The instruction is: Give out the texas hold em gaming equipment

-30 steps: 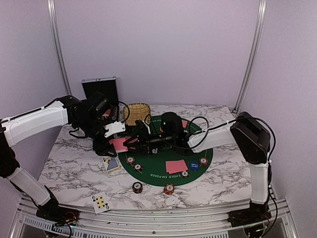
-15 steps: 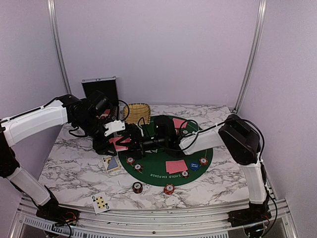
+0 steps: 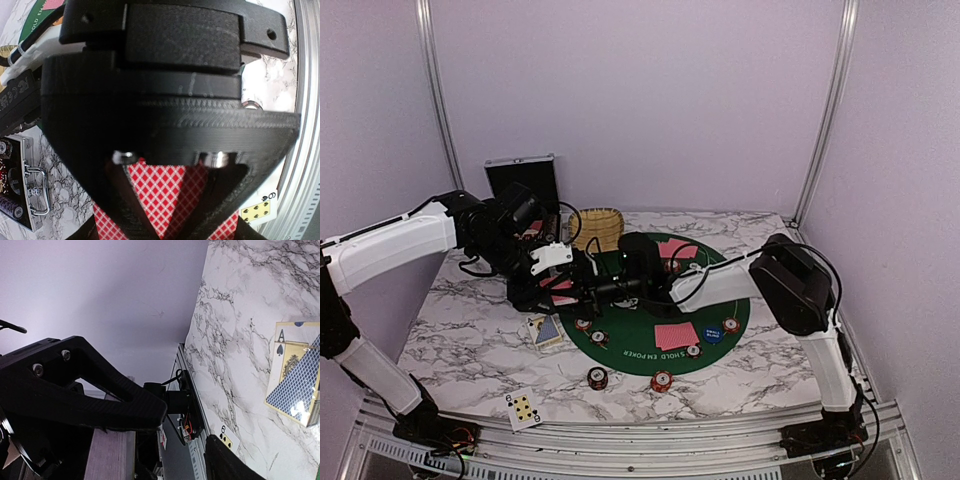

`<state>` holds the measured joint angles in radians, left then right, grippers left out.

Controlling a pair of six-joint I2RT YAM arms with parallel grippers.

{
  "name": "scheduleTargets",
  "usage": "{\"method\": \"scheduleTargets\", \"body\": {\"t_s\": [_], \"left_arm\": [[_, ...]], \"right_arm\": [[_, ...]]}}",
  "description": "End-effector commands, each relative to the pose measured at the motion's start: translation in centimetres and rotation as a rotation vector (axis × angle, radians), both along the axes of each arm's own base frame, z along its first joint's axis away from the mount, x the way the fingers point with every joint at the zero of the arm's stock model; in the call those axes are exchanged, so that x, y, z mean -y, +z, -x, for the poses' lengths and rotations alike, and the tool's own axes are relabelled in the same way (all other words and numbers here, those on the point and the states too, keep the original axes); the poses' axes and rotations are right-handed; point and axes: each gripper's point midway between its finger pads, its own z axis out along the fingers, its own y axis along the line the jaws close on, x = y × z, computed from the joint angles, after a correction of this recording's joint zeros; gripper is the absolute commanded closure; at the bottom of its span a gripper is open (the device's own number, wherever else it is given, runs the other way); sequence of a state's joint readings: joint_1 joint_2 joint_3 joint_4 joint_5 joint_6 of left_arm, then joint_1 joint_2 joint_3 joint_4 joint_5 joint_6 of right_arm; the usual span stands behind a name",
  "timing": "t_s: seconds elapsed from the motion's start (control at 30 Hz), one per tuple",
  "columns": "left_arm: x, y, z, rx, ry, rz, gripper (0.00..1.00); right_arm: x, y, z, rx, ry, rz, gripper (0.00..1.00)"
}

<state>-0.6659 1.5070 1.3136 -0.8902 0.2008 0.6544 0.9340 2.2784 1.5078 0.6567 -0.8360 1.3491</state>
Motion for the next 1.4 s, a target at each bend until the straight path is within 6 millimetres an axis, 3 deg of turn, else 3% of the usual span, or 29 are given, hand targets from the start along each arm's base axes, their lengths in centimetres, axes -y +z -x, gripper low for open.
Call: {"method": "scheduleTargets", "body": {"t_s": [0.0, 0.23, 0.53, 0.8, 1.37], "left_arm": [[0.1, 0.7, 0.2, 0.001, -0.006, 0.019, 0.96], [0.0, 0.5, 0.4, -0.003, -0.007, 0.016, 0.96], [-0.1, 0.5, 0.4, 0.001, -0.007, 0.012, 0.96], [-0.1, 0.4, 0.4, 0.000, -0.008, 0.012, 0.96], [-0.2, 0.3, 0.4, 0.000, -0.006, 0.007, 0.97]], "right_arm": [[0.7, -1.4, -0.6, 0.008, -0.034, 0.080, 0.39], [3.5, -2.4, -1.7, 0.008, -0.084, 0.126, 0.47], [4.1, -1.2, -1.4, 0.039, -0.076, 0.131, 0.50], [4.9, 0.7, -1.1, 0.062, -0.081, 0.111, 0.73], [6.9, 2.0, -1.1, 0.067, -0.109, 0.100, 0.88]]}}
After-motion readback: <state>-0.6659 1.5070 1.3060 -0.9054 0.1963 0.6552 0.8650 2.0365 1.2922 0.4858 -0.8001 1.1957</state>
